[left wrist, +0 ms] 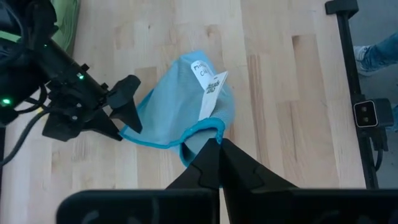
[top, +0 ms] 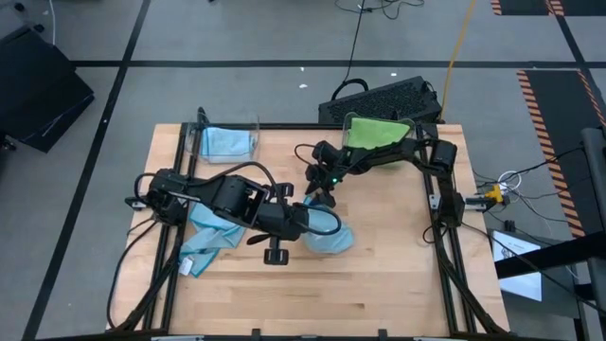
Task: Sort microfiber towel by color & place in baskets
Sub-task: Fold the right blue towel
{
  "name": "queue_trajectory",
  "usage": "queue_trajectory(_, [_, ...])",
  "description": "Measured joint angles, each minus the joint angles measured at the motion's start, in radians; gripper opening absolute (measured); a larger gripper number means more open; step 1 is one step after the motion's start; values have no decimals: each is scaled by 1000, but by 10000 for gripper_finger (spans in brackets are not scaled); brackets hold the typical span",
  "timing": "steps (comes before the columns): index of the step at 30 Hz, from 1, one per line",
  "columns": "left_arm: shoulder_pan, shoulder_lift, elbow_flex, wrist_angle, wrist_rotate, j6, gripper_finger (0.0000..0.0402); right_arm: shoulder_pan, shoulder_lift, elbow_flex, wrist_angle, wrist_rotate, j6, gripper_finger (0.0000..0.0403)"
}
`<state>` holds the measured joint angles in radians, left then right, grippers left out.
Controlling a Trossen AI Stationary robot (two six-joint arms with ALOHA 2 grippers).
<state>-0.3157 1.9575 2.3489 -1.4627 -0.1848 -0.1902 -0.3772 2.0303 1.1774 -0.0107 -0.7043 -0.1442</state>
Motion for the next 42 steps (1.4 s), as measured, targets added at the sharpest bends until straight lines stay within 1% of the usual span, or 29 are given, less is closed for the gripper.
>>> queue_trajectory(5, [0,0,0,0,0,5,6,2,-1,1,-8,-4,1,184])
queue_trajectory(12, [0,0,0,-2,0,10,5,2,-8,1,-28,-2,-4,38])
queue_trajectory(13, [0,0,0,-2,0,13,3,2,-12,0,-27,0,-4,20])
queue_trajectory(14, [0,0,0,-3,0,13,3,2,-15,1,-20,0,-5,10])
queue_trajectory(18, [0,0,0,-17,-28,11,5,2,-53,0,-38,2,28,9])
queue_trajectory(21, [6,0,0,-47,-62,-8,3,-3,-111,0,-99,5,35,2])
queue_trajectory(25, [20,-8,0,-85,-118,-33,5,-3,-216,0,-231,79,27,2])
queue_trajectory(32, [57,-56,0,-107,-193,-59,5,-3,-481,0,-441,209,21,1])
queue_trajectory(38, [79,-113,0,-108,-258,-98,5,-3,-741,0,-538,342,53,1])
queue_trajectory(42, [81,-151,0,-108,-306,-133,3,-2,-897,0,-582,395,73,1])
